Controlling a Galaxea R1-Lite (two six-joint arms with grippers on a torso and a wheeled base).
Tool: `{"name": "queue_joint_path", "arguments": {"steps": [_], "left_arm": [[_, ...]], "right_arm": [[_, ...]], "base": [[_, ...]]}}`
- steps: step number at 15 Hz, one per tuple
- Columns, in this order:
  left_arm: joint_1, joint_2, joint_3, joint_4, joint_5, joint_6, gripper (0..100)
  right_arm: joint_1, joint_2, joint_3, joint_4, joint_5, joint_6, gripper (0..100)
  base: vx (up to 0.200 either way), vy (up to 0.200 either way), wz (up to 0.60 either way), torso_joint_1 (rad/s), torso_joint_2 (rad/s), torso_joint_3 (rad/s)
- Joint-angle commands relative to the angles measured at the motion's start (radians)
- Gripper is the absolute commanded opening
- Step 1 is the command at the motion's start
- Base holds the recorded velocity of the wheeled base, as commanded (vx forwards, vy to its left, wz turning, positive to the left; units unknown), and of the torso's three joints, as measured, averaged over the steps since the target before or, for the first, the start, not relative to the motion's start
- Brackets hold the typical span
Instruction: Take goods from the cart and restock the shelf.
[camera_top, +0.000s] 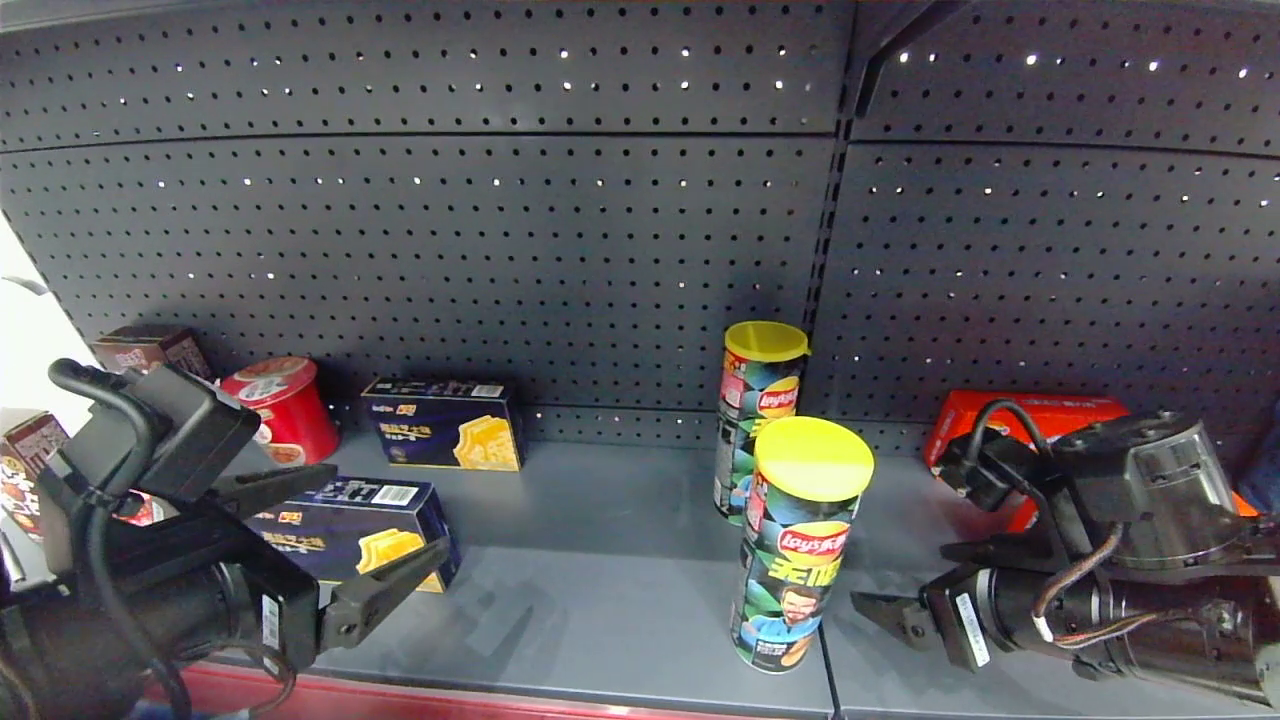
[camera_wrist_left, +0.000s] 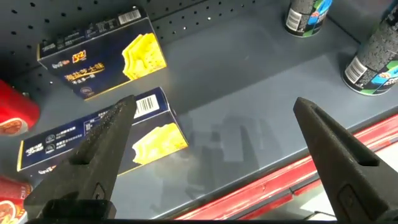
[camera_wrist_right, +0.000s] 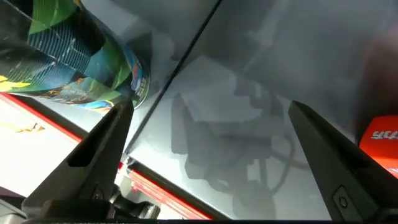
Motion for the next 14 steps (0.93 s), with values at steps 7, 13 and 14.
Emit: {"name": "queue_joint_path", "arguments": {"steps": [7, 13, 14], "left_arm": [[0.0, 0.009, 0.01, -0.001, -0.001, -0.001, 100], [0.0, 0.009, 0.013, -0.001, -0.002, -0.001, 100], [0.0, 0.009, 0.013, -0.001, -0.004, -0.001, 100]], "right_arm": [[0.022, 0.039, -0.01, -0.026, 0.006, -0.002, 100], [0.034, 0.068, -0.034, -0.028, 0.004, -0.002, 100], [0.033, 0.064, -0.026, -0.028, 0.004, -0.002, 100]], "base": [[0.0, 0.0, 0.0, 0.0, 0.0, 0.0], [0.0, 0.0, 0.0, 0.0, 0.0, 0.0], [0.0, 0.0, 0.0, 0.0, 0.0, 0.0]]}}
